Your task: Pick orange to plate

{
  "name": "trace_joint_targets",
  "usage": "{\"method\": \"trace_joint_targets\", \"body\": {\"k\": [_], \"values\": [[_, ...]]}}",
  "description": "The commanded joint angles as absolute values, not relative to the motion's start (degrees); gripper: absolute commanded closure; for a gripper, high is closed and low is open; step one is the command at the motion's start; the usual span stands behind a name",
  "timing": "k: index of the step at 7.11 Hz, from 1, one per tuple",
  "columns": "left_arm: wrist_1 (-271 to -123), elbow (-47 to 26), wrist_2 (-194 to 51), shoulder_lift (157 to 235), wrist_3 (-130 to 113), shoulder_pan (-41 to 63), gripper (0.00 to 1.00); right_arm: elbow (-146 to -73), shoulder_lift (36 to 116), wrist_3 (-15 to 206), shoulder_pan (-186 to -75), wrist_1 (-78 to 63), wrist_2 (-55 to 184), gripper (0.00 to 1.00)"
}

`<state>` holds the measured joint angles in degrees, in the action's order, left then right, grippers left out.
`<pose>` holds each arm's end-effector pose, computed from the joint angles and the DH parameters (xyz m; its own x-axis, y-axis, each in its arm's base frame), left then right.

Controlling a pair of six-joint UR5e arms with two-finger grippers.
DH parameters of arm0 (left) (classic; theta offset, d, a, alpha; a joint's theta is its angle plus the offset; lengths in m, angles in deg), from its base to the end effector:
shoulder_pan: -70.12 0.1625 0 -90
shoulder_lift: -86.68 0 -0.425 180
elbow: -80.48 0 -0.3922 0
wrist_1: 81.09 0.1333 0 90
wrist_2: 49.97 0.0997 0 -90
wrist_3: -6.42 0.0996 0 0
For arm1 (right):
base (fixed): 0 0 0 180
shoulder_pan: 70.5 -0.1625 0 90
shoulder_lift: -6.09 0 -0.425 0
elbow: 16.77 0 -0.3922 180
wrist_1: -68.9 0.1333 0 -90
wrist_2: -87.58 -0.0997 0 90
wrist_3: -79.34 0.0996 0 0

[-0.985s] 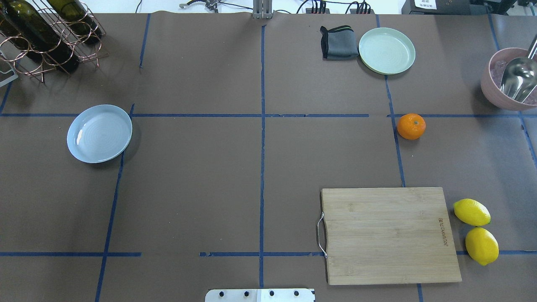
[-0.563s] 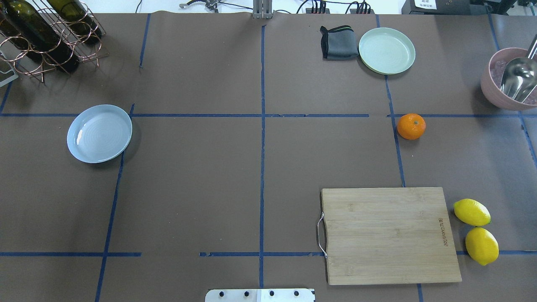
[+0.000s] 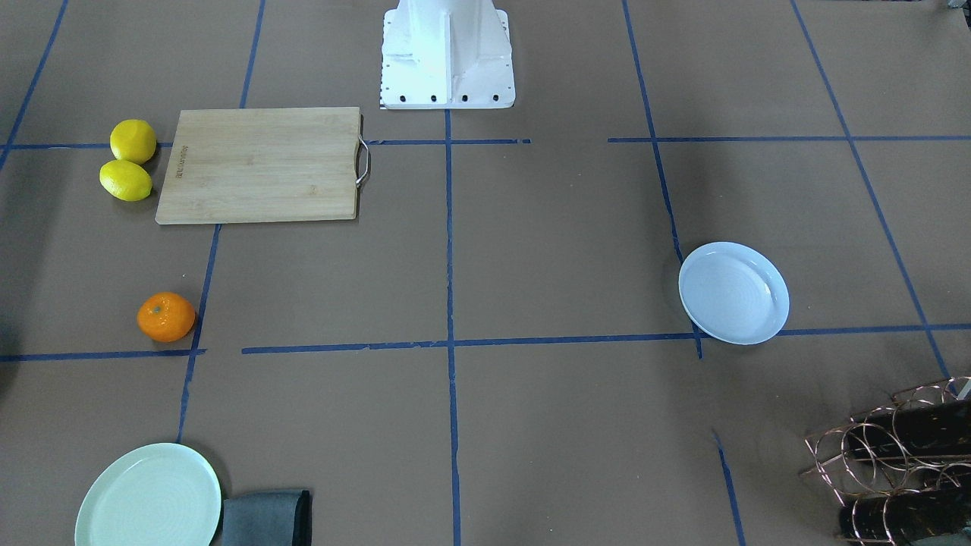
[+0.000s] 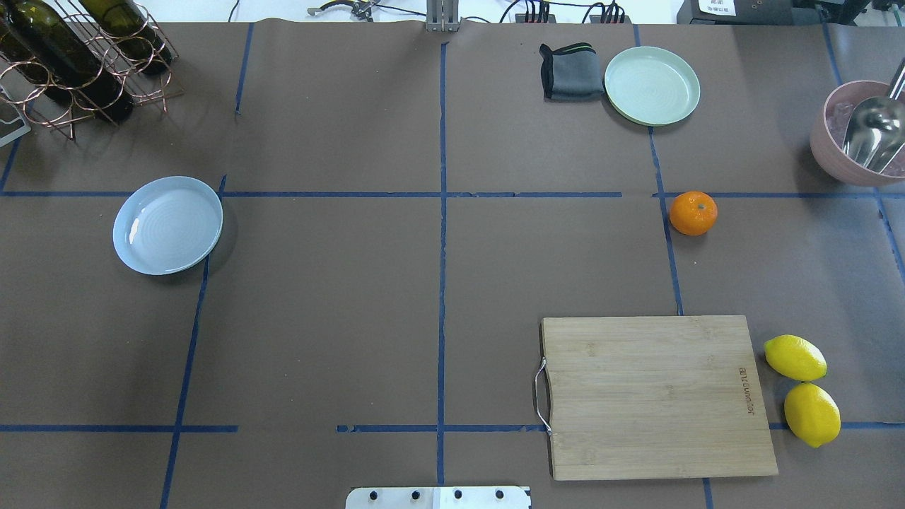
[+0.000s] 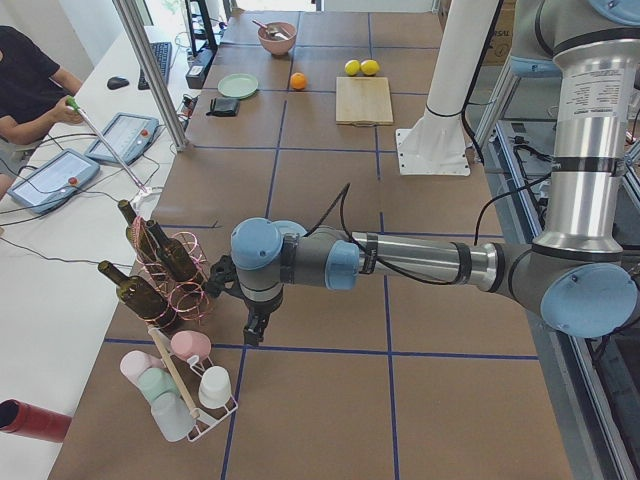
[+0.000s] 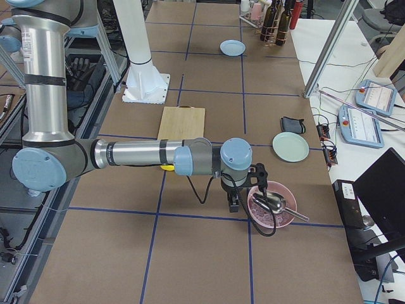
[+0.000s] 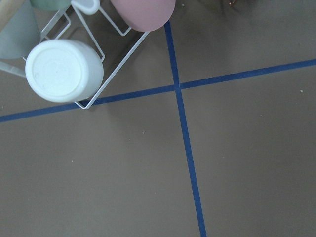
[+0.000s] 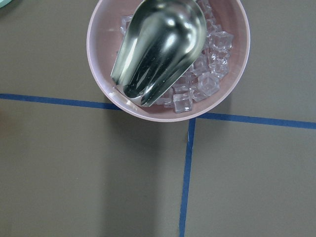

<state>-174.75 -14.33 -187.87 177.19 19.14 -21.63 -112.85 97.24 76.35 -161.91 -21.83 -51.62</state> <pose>-0.0747 -0.5011 0.6015 0.6638 0.3103 -0.6805 -0.1189 0.9421 0.3136 0.0699 -0.4848 0.6113 0.6550 -0.0913 0.7501 0.0096 0.9936 0.1125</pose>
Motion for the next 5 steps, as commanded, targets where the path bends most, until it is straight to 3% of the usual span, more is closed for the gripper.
{"method": "trace_joint_targets", "body": {"k": [1,5], "values": [[-184.0,-13.6,-194.2,177.3,18.8,-19.0,0.00,-113.1,97.2,76.4,-161.9,-21.3,-52.9,0.00],[-187.2,-9.5,-198.7,179.9,4.2,-9.7,0.00,-115.1,96.5,78.7,-161.4,-21.3,-55.7,0.00]]}}
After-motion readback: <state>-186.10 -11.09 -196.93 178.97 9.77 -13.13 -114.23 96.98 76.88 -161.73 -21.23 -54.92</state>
